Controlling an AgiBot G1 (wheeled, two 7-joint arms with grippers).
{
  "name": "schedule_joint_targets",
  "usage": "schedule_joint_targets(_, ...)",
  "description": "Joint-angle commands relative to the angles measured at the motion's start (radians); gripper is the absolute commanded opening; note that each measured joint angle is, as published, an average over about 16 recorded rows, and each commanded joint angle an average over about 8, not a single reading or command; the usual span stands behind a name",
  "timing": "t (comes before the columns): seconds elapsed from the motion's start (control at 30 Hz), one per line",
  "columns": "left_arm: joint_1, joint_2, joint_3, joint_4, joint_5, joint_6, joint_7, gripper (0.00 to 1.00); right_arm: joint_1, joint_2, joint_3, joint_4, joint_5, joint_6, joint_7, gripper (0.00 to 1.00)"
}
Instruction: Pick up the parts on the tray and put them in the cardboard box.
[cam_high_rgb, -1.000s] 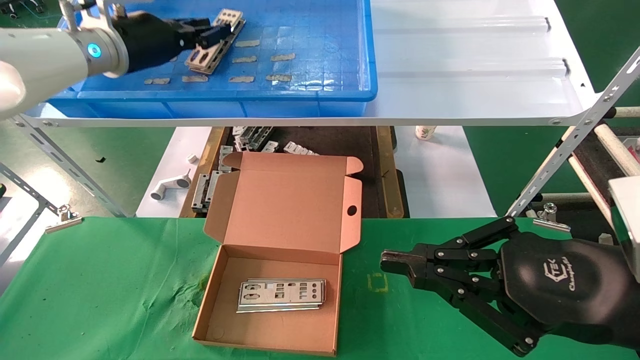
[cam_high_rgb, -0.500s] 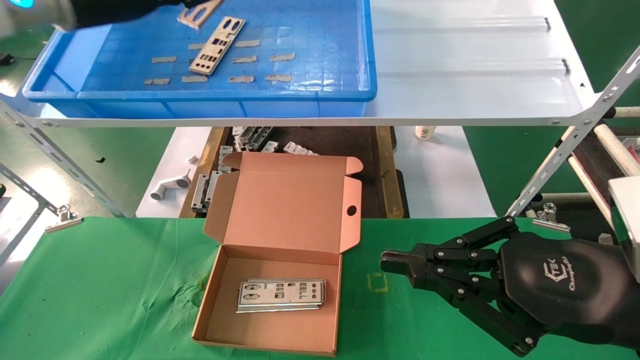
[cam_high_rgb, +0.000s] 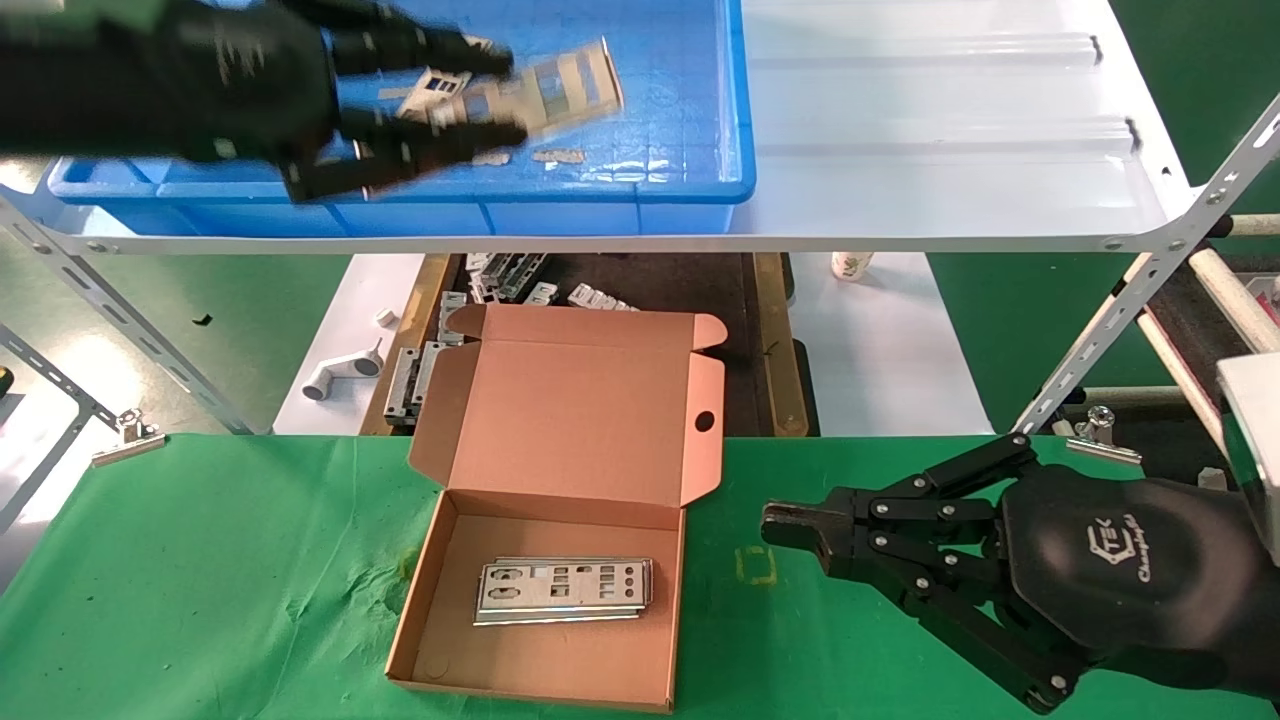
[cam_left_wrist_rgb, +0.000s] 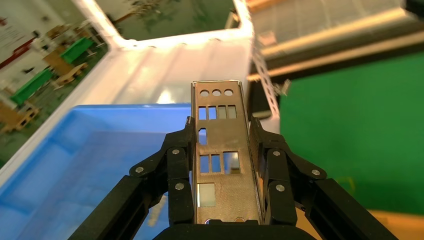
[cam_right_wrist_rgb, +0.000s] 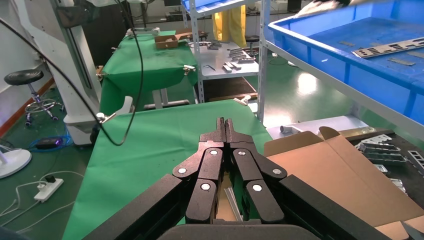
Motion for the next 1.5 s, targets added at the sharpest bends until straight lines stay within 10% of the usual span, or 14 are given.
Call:
schedule_joint_targets(0.03,0.023,-0.013,0.013,-0.046,-0.015,0.023,0.034,0.0,0.0,0.0,0.0,0.0,0.0,0.0,0.0,0.0)
schedule_joint_targets(0.43,0.264,-0.165,0.33,-0.524,-0.216,0.007,0.059,0.0,0.0,0.0,0.0,0.0,0.0,0.0,0.0,0.0)
schedule_joint_targets(1.13,0.44,0.05,0.478,-0.293,-0.037,-0.287,0.204,0.02,0.0,0.0,0.0,0.0,0.0,0.0,0.0,0.0)
schedule_joint_targets(1.4,0.453,0.079,0.479,-0.241,-0.037,-0.309,0.207,0.91,0.0,0.0,0.0,0.0,0.0,0.0,0.0,0.0)
schedule_joint_targets(1.5,0.457,0.087,0.474,-0.223,-0.044,-0.319,0.215,1.0,0.0,0.0,0.0,0.0,0.0,0.0,0.0,0.0)
